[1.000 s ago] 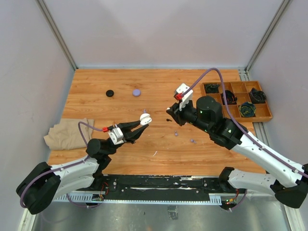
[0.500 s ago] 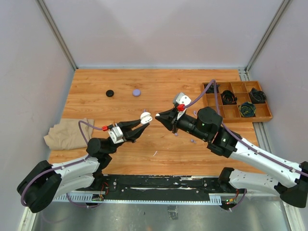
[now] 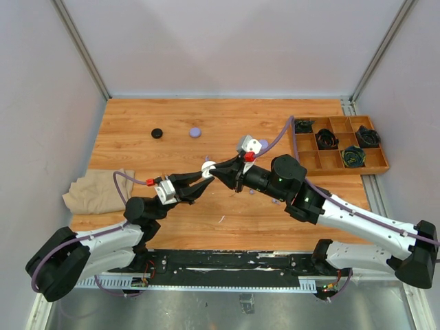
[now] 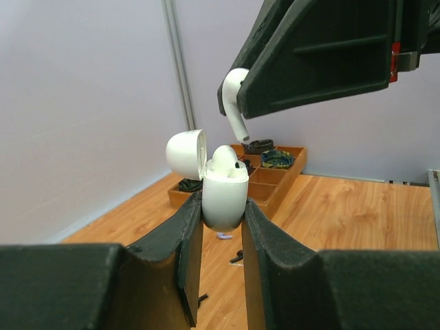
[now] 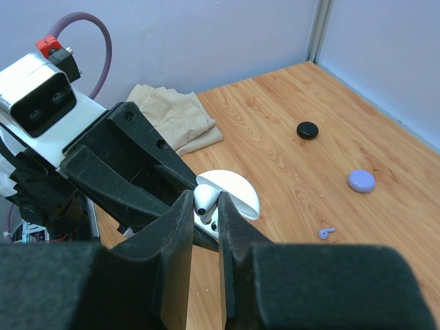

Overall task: Insert the wireless bluetooth earbuds into the charging case
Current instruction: Place the earbud in the charging case.

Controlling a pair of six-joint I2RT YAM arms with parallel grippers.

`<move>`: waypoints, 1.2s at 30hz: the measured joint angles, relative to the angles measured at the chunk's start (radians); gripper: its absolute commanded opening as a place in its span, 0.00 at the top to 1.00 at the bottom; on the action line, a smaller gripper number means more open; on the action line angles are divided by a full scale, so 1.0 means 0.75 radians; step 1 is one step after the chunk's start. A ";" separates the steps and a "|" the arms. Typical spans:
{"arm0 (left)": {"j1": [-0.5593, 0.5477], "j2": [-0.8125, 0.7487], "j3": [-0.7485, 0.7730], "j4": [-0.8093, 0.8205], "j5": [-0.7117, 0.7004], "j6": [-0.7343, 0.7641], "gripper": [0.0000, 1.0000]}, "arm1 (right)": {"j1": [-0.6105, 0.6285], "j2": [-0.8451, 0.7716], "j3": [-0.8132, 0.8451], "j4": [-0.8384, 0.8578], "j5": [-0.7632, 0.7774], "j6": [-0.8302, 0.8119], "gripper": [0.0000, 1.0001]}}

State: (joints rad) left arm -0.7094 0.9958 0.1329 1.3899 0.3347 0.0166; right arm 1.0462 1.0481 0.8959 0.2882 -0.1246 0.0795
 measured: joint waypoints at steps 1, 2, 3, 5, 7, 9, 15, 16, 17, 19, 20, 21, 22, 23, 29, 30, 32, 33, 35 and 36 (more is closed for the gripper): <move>0.000 0.003 0.000 0.005 0.000 -0.003 1.00 | 0.003 0.009 0.000 0.003 -0.001 0.000 0.88; 0.000 0.006 0.000 0.009 0.000 -0.008 1.00 | 0.004 0.017 0.000 0.004 -0.003 0.000 0.88; 0.000 0.008 0.000 0.013 0.000 -0.014 1.00 | 0.005 0.021 0.000 0.004 -0.004 0.000 0.88; 0.000 0.010 0.000 0.025 0.001 -0.024 1.00 | 0.006 0.027 0.000 0.004 -0.004 0.000 0.88; 0.000 0.010 0.000 0.037 0.001 -0.032 1.00 | 0.007 0.028 -0.001 0.004 -0.004 0.000 0.88; 0.000 0.010 0.000 0.047 0.001 -0.038 1.00 | 0.009 0.028 -0.001 0.004 -0.004 -0.001 0.87; 0.000 0.010 0.000 0.058 0.000 -0.063 1.00 | 0.010 0.039 -0.001 0.012 -0.010 -0.001 0.87; 0.000 0.010 0.000 0.059 0.001 -0.067 1.00 | 0.011 0.043 -0.001 0.015 -0.010 -0.001 0.87; 0.000 0.010 0.000 0.060 0.000 -0.068 1.00 | 0.011 0.048 -0.001 0.016 -0.011 -0.001 0.88; 0.000 0.012 0.000 0.058 0.001 -0.074 1.00 | 0.012 0.056 -0.001 0.020 -0.010 -0.002 0.88; 0.000 0.013 0.000 0.058 0.001 -0.079 1.00 | 0.013 0.058 -0.001 0.021 -0.010 -0.002 0.88; 0.000 0.013 0.000 0.058 0.001 -0.084 1.00 | 0.014 0.060 -0.001 0.023 -0.010 -0.003 0.88; 0.000 0.013 0.000 0.059 0.002 -0.088 1.00 | 0.015 0.062 0.000 0.026 -0.010 -0.004 0.88; 0.000 0.013 0.000 0.059 0.002 -0.092 1.00 | 0.016 0.062 -0.001 0.027 -0.010 -0.007 0.87; 0.000 0.013 0.000 0.059 -0.004 -0.127 1.00 | 0.020 0.062 -0.001 0.028 -0.009 -0.028 0.87; 0.000 0.013 0.000 0.059 -0.008 -0.138 1.00 | 0.020 0.062 -0.002 0.030 -0.009 -0.034 0.87; 0.000 0.013 0.000 0.058 -0.014 -0.156 1.00 | 0.020 0.062 -0.006 0.036 -0.007 -0.043 0.87; 0.000 0.013 0.000 0.057 -0.017 -0.165 1.00 | 0.021 0.061 -0.008 0.039 -0.004 -0.046 0.87; 0.000 0.013 0.000 0.053 -0.024 -0.181 1.00 | 0.021 0.056 -0.013 0.041 0.003 -0.052 0.87; -0.001 0.013 0.000 0.052 -0.028 -0.186 1.00 | 0.022 0.052 -0.015 0.041 0.005 -0.056 0.87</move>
State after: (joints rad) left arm -0.7097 1.0058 0.1329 1.4288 0.3138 -0.1226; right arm 1.0626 1.0874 0.8845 0.3187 -0.1211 0.0372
